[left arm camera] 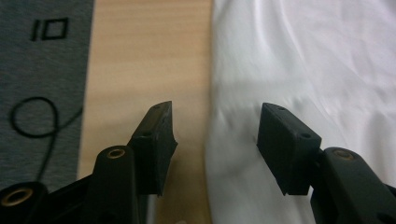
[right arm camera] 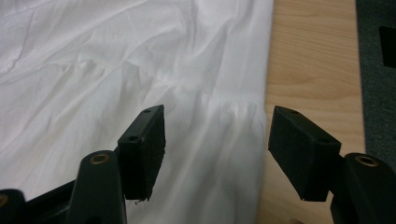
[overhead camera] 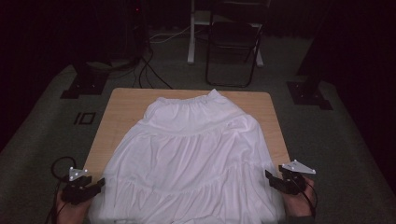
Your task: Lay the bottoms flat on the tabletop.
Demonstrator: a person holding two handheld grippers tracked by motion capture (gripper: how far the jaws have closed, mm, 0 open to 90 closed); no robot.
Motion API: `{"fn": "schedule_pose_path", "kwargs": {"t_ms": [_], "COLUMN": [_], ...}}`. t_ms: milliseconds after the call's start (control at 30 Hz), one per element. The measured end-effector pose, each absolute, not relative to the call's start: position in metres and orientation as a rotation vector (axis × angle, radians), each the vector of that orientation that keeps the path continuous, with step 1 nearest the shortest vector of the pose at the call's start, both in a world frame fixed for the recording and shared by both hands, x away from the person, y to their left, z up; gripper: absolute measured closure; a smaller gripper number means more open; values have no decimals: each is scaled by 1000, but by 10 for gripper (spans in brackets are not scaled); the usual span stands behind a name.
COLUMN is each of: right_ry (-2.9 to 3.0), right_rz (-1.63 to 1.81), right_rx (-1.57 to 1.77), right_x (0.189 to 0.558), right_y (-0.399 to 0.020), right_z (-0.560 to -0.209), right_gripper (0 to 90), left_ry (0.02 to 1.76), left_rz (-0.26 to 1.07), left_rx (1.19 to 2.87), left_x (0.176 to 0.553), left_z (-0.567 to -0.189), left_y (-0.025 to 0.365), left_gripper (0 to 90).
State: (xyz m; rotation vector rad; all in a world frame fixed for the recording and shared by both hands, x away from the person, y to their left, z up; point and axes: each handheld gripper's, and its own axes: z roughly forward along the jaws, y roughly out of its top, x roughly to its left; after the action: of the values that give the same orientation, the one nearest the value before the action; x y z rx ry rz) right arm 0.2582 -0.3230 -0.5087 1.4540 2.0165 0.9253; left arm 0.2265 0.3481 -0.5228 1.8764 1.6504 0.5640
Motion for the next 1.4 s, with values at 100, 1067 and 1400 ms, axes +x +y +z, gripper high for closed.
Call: {"fn": "schedule_pose_path", "kwargs": {"t_ms": [100, 1067, 1400], "right_ry": [1998, 2024, 2076], "right_rz": [924, 842, 811], "right_rx": [1467, 1487, 1536], "right_x": [252, 207, 195], "right_y": [-328, -349, -352], "right_z": [-509, -523, -533], "right_gripper": [363, 413, 437], "left_ry": [1637, 1618, 1877], "left_rz": [537, 653, 896], "left_rx": [1862, 1941, 1680], "left_x": [220, 194, 218], "left_z": [-524, -530, -519], "left_y": [347, 350, 411], "left_gripper": [455, 896, 896]}}
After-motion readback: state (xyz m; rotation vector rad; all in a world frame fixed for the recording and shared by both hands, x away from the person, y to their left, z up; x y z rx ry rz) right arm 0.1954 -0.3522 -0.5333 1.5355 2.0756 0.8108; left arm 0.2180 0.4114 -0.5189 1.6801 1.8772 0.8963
